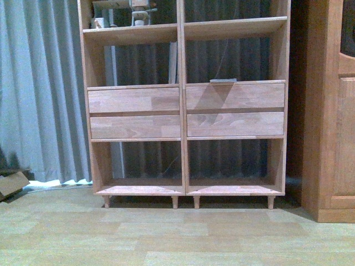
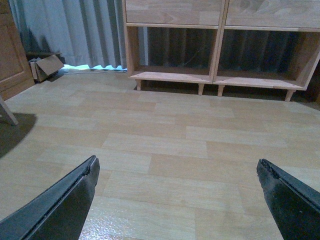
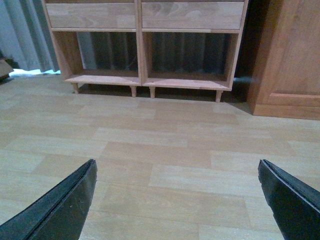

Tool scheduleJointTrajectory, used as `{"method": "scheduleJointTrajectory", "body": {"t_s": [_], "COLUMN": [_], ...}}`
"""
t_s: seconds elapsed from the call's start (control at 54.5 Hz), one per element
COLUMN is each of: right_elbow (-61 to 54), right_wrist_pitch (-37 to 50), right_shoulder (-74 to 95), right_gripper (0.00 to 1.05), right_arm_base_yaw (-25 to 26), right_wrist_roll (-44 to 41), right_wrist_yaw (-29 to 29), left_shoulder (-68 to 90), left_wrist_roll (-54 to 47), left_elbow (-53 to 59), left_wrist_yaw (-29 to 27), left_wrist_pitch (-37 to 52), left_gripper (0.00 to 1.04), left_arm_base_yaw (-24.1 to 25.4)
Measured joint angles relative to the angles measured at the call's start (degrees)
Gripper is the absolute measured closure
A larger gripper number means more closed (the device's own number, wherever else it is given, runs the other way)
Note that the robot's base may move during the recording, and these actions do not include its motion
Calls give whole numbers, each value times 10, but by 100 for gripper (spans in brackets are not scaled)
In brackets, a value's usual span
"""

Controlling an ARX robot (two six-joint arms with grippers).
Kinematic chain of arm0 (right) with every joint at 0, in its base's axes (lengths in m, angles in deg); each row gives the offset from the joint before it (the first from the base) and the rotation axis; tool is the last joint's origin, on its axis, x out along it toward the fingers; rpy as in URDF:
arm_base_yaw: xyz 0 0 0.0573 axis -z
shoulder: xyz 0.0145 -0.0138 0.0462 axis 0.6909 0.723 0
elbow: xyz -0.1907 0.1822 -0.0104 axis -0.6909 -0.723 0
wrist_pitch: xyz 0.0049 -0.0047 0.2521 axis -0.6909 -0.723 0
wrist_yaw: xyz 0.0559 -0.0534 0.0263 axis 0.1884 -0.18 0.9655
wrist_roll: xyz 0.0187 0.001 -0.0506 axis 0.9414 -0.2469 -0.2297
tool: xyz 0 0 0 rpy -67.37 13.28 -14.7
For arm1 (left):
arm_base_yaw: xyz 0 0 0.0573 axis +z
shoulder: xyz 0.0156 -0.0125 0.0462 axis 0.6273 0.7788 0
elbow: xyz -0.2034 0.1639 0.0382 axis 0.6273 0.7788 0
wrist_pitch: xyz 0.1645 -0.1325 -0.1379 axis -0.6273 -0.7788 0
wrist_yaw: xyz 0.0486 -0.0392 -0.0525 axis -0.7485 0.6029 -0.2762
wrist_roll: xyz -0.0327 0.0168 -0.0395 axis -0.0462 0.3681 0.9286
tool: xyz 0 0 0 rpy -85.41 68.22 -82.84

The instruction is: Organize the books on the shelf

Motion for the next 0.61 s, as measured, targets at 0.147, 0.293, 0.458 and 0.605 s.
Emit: {"method": "scheduleJointTrajectory", "body": {"t_s": [0.147, 0.293, 0.458, 0.605], "right_elbow": [0, 0, 0, 0], "right_wrist_pitch": [0, 0, 0, 0], "right_shoulder": [0, 0, 0, 0], "right_gripper": [7, 7, 7, 7], "right_arm_base_yaw": [0, 0, 0, 0], "right_wrist_roll": [0, 0, 0, 0], "right_wrist_yaw": [0, 0, 0, 0], "left_shoulder": [0, 0, 0, 0], "left_wrist_roll": [0, 0, 0, 0], "left_elbow": [0, 0, 0, 0], "left_wrist_yaw": [0, 0, 0, 0], "left_wrist_pitch": [0, 0, 0, 0], "left_gripper": [7, 7, 7, 7], "left_arm_base_yaw": [0, 0, 0, 0]}}
